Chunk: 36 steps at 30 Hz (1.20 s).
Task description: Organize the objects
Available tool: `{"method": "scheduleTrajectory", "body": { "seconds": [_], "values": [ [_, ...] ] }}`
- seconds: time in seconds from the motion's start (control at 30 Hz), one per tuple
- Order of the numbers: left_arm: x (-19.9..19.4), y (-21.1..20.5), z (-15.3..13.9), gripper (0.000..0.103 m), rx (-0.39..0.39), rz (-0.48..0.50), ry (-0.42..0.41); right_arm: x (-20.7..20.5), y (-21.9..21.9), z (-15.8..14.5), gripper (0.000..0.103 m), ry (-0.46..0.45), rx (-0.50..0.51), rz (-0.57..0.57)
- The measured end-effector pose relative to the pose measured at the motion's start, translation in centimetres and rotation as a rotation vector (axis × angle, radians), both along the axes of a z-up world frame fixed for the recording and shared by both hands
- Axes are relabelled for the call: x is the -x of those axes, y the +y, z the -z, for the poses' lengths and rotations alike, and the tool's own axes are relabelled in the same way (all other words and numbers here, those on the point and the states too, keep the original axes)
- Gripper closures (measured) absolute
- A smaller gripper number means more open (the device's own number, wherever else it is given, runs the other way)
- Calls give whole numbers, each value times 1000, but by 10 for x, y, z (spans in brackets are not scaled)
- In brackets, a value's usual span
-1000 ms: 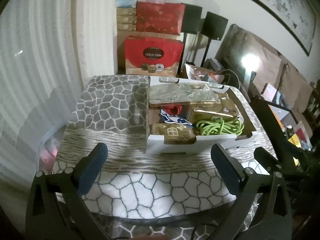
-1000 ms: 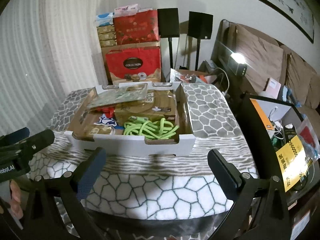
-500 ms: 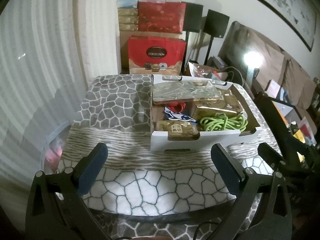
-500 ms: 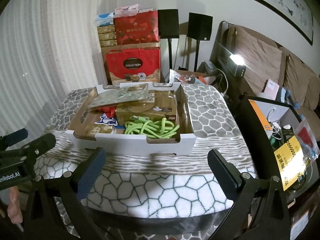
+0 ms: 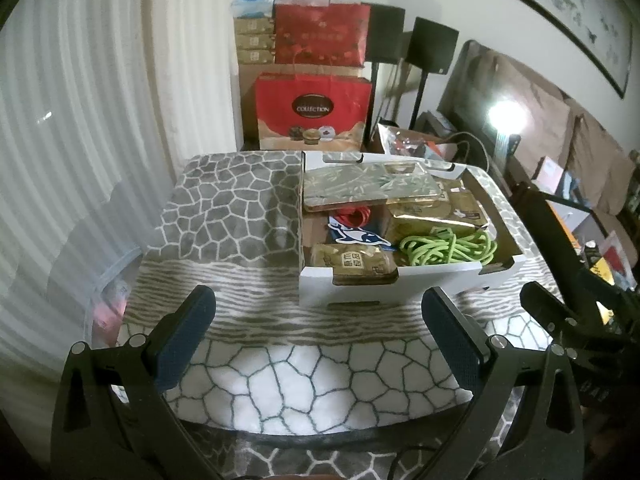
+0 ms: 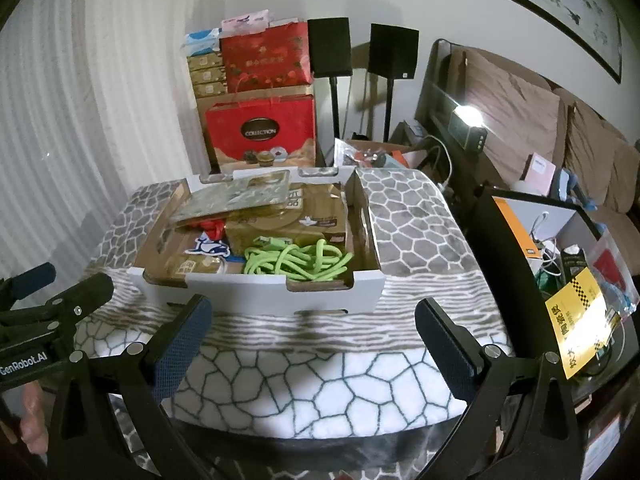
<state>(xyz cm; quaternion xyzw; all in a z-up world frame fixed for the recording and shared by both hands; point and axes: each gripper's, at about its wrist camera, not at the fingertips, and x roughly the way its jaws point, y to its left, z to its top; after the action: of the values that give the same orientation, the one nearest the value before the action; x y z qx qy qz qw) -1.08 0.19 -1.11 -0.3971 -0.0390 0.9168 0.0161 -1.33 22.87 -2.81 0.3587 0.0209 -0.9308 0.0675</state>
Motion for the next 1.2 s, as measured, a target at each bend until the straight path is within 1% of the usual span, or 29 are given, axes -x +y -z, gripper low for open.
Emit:
{"method": "scheduleTrajectory", "body": {
  "seconds": [0.43,0.73,1.2],
  "values": [
    [1,2,2,0,-11,14,-9,1,-2,1,1,-6,2,-1],
    [0,0,1,0,-16,5,1,1,-2,3,1,0,7,7],
    [0,1,3,0,-20,9,-6,1,-5,5,1,-4,4,4]
  ]
}}
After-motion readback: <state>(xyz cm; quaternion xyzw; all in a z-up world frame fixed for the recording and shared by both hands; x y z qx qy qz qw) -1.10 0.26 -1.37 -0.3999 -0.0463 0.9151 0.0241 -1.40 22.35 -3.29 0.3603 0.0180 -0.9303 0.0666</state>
